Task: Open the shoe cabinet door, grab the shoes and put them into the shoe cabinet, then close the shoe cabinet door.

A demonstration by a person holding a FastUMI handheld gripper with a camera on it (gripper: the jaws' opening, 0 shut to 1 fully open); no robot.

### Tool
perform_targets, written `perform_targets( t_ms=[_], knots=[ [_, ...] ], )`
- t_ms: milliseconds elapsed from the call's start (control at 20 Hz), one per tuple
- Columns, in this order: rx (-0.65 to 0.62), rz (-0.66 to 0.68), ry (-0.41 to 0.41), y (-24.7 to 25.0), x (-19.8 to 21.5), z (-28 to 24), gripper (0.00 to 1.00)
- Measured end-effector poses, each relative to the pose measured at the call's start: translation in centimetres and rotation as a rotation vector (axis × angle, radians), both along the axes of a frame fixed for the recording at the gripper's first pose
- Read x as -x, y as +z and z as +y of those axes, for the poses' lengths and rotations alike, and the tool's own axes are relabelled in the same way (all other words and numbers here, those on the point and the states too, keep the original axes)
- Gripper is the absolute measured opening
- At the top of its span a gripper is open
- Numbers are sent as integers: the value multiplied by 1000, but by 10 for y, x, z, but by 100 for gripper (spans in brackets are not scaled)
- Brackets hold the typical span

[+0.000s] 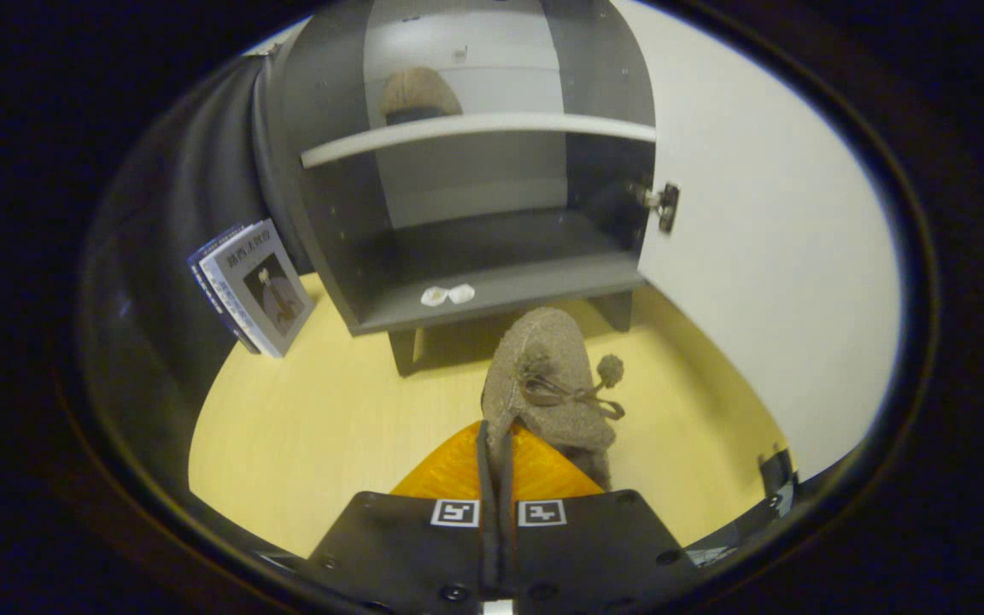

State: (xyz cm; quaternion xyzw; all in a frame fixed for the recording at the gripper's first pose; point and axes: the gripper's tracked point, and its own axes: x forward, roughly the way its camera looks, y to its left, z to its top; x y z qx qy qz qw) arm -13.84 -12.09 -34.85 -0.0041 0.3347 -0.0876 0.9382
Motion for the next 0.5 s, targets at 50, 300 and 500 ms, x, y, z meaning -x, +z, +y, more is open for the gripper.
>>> perform_targets(
  t_ms=[50, 300, 500],
  knots=[
    [21, -34, -3, 18, -5, -1, 2],
    [107, -207, 9, 113, -40, 4, 2],
    [94, -305, 20, 176, -78, 9, 2]
  ],
)
